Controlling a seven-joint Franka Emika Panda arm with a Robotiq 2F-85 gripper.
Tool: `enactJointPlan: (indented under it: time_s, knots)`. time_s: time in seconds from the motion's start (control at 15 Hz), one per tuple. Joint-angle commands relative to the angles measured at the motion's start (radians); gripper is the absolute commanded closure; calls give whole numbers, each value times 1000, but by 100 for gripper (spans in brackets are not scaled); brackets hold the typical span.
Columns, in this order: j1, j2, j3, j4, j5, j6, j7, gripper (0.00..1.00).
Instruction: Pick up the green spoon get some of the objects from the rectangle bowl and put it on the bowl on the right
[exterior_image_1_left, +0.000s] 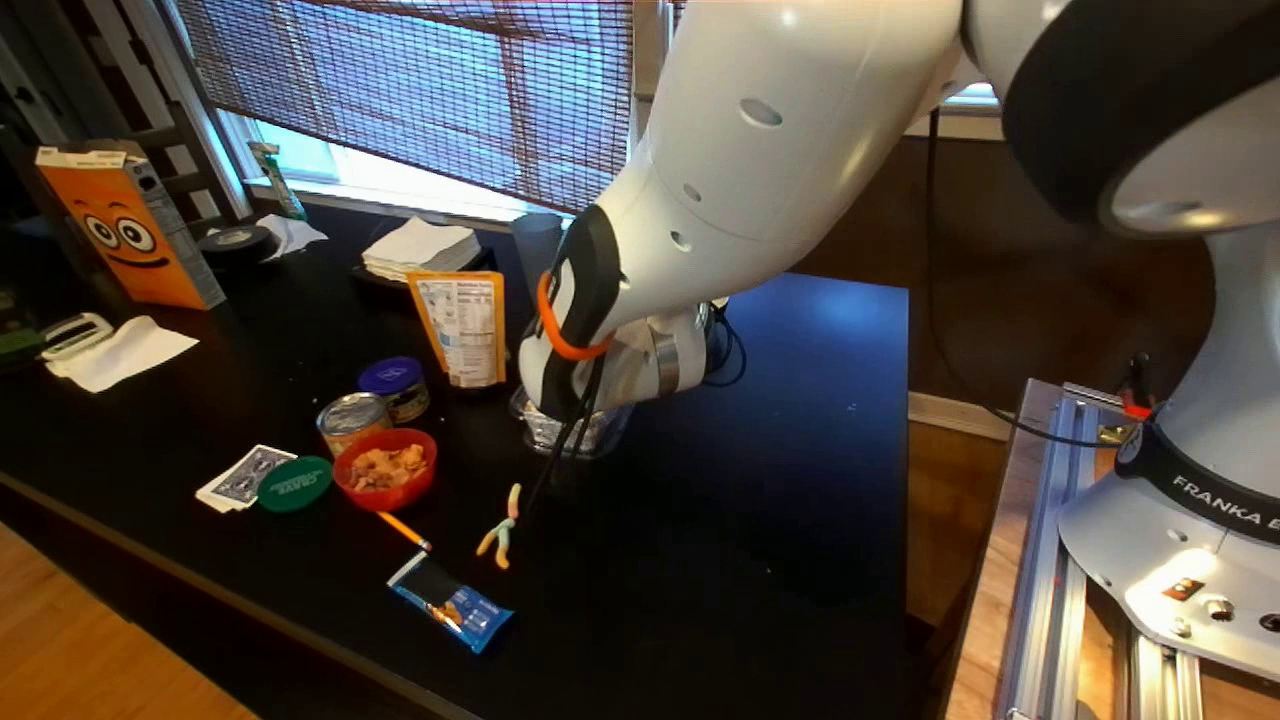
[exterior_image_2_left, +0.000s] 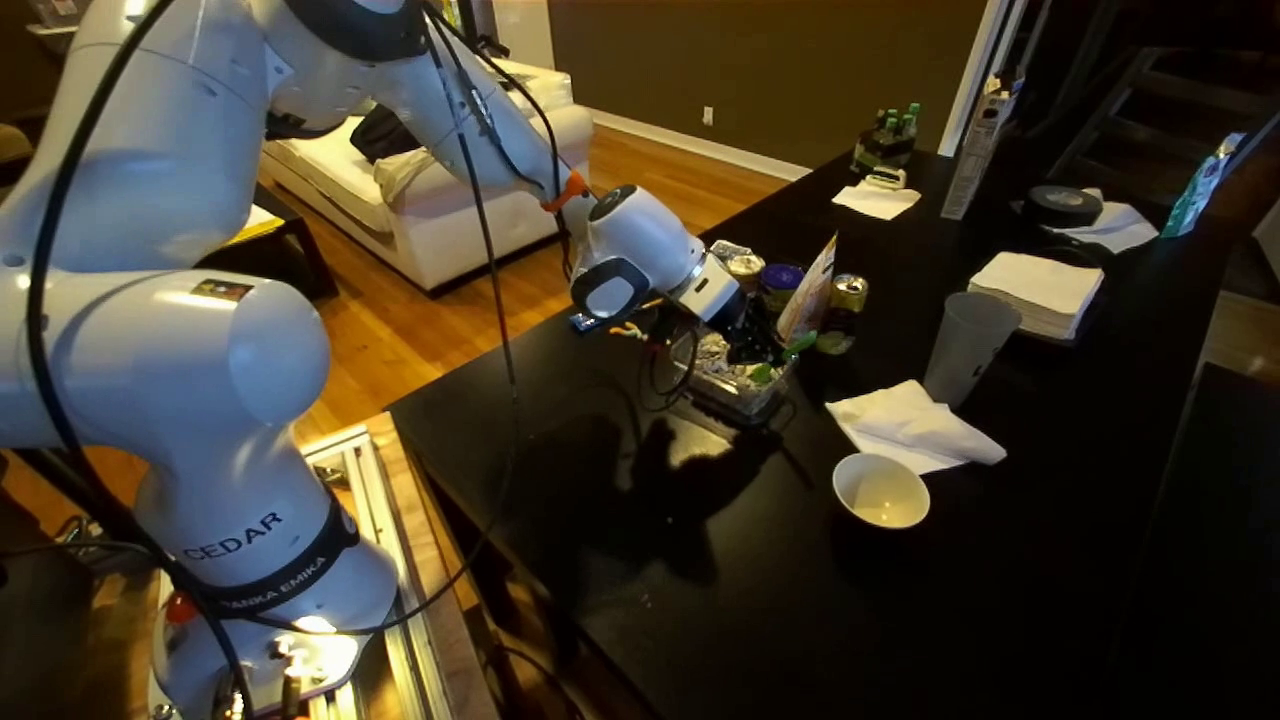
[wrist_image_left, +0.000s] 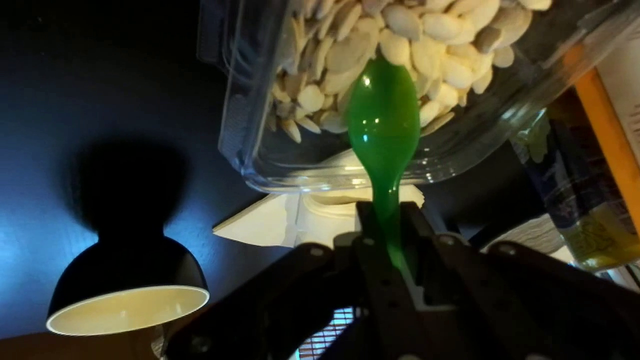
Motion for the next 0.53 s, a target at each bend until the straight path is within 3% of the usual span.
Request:
enactJointPlan:
  time_s: [0.0,0.47]
  knots:
    - [69,73,-70,16,-8,-101,41,96]
    - [129,69,-126,26,-60,-282,73,96]
